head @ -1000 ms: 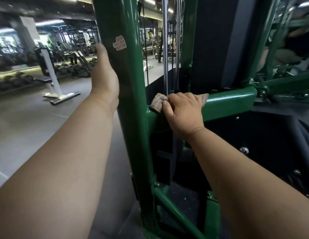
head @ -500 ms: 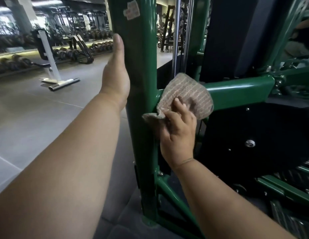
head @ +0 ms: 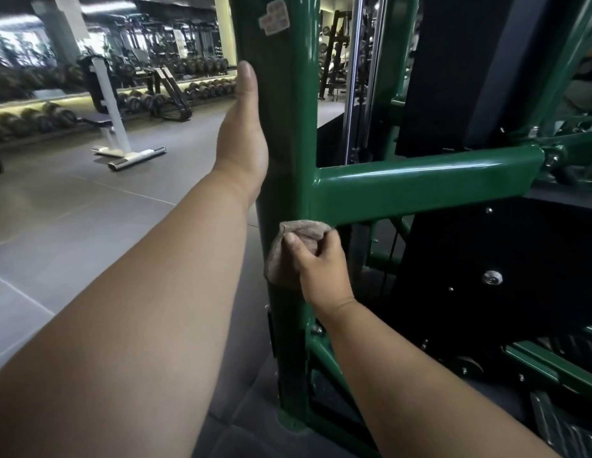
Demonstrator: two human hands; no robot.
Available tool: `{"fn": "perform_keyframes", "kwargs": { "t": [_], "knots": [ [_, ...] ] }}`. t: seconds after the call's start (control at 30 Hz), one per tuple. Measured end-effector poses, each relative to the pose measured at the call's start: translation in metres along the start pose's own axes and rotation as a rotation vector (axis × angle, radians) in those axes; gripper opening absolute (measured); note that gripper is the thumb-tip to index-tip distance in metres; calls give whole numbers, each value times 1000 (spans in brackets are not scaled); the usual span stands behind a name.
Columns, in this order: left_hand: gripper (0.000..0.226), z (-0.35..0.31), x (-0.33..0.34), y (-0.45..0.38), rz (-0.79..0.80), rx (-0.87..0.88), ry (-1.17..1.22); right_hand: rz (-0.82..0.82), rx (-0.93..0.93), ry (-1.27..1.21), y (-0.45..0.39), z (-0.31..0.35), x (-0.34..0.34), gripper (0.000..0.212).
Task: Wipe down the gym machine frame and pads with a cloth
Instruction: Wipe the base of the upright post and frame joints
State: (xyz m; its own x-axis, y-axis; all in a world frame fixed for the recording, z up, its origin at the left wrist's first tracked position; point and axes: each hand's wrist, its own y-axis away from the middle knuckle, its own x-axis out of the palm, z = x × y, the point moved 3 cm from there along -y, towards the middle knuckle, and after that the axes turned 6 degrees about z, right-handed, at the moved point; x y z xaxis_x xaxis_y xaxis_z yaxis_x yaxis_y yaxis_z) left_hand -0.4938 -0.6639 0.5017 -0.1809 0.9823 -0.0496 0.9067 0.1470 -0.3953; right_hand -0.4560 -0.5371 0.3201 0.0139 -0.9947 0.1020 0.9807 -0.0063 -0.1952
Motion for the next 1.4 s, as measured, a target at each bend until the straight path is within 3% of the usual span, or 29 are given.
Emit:
{"fn": "perform_keyframes", "kwargs": {
  "t": [0.2, 0.3, 0.5, 0.57, 0.63, 0.7, 0.8, 1.0, 1.17, 1.3, 1.4],
  "knots": [
    [81, 9, 4, -9, -33, 48, 8, 228, 67, -119, -6, -33, -5, 22],
    [82, 11, 5, -12, -47, 61, 27, 303, 226, -242, -7, -55, -19, 35],
    [92, 10, -1, -11, -15, 39, 59, 35, 327, -542, -40, -27, -25, 43],
    [93, 8, -1, -8, 4, 29, 64, 60, 348, -532, -45, -28, -18, 46],
    [95, 8, -2, -6, 18, 29, 79, 94, 364, -417, -42, -35, -11, 72],
    [95, 8, -2, -5, 8, 23, 83, 116, 338, -207, -33, -34, -9, 82],
    [96, 5, -1, -2, -14, 14, 93, 145, 309, -104, -14, -42, -12, 61],
    [95, 6, 0, -1, -3, 30, 98, 132, 220, -70, 25, -93, -13, 50],
    [86, 6, 1, -1, 26, 58, 98, 129, 459, -93, -2, -96, -21, 73],
    [90, 6, 0, 0, 6, 46, 67, 130, 498, -48, -13, -104, -21, 73],
    [79, 3, 4, 3, -14, 61, 45, 159, 493, -24, -6, -107, -23, 64]
  ]
}}
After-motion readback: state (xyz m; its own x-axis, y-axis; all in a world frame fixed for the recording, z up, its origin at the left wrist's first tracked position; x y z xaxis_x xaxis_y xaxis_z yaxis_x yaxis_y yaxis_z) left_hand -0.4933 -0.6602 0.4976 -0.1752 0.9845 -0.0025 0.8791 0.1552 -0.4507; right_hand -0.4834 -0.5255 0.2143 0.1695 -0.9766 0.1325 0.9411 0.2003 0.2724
